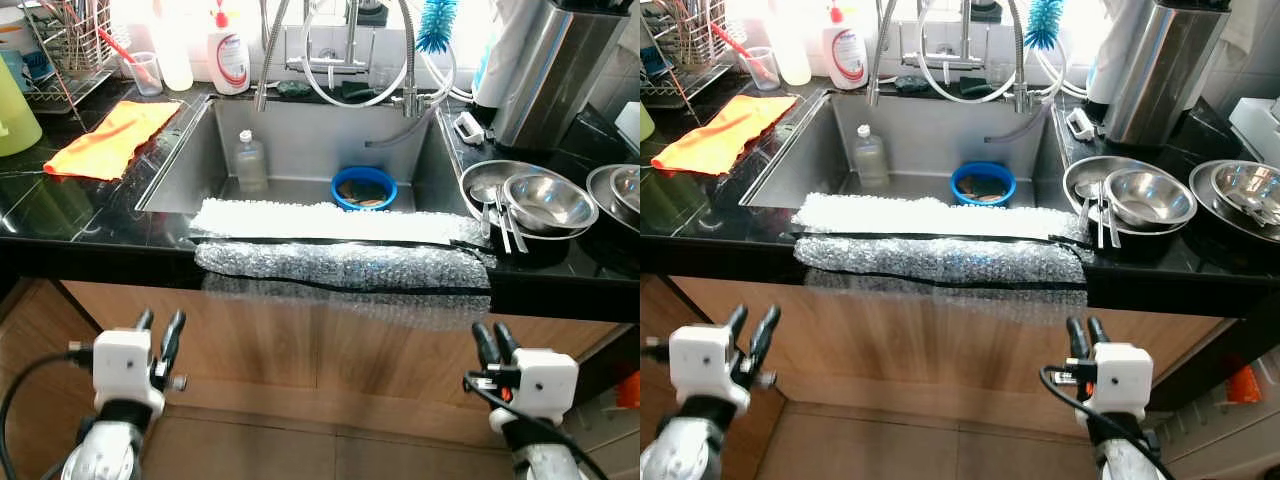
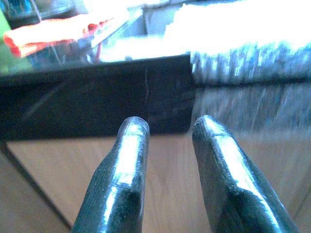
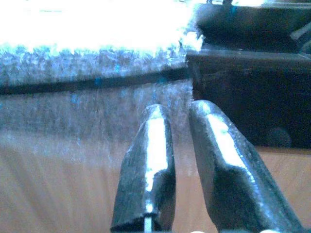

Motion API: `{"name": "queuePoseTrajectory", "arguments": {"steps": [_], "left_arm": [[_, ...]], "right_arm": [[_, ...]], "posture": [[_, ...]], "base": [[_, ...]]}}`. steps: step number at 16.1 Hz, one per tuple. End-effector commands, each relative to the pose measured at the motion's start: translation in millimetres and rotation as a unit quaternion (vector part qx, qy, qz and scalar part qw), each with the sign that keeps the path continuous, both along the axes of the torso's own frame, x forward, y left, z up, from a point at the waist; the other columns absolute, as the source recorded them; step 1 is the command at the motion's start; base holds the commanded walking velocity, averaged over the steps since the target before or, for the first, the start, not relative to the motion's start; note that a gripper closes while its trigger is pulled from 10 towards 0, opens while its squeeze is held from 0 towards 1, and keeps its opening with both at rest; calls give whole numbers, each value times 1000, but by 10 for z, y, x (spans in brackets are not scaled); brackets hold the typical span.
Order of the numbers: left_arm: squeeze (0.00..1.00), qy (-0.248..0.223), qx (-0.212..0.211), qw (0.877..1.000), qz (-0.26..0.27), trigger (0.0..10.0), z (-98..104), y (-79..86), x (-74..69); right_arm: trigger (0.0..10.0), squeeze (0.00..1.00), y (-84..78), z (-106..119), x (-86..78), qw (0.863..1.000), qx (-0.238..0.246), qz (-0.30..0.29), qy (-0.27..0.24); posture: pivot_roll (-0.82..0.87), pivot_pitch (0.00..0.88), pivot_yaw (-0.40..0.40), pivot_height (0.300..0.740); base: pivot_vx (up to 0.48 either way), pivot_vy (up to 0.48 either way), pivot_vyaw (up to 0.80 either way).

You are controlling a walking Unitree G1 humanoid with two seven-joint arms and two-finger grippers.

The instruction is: Kitchen organization

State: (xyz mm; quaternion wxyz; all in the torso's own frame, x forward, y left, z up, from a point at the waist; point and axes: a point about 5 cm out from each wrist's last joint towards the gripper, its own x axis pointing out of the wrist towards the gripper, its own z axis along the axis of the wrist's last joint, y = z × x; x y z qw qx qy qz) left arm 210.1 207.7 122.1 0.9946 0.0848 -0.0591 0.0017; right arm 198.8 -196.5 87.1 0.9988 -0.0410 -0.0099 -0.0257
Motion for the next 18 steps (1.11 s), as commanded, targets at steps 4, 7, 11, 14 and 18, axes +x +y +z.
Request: {"name": "queuePoseTrajectory", "arguments": {"steps": [4,7,11,14,18], "left_arm": [[0,-62,4,998,-32,10000,436,-182,228],[0,-65,4,997,-46,10000,488,-245,305],[0,-59,-2,997,-46,10000,446,-256,528],[0,-65,-3,996,-56,10000,479,-299,677],[0,-78,2,995,-67,10000,508,-357,810]], "right_arm": [[10000,0,41,338,185,998,7,-37,-47],[10000,1000,45,384,249,997,32,-53,-53],[10000,1000,27,332,399,992,84,-84,-42],[10000,1000,43,300,476,991,100,-87,-36],[10000,0,67,278,595,990,104,-85,-33]], "posture": [[-45,0,16,740],[-40,0,6,740],[-37,14,-5,740],[-40,19,-4,740],[-38,31,-5,740]], "base": [[0,0,0],[0,0,0],[0,0,0],[0,0,0],[0,0,0]]}}
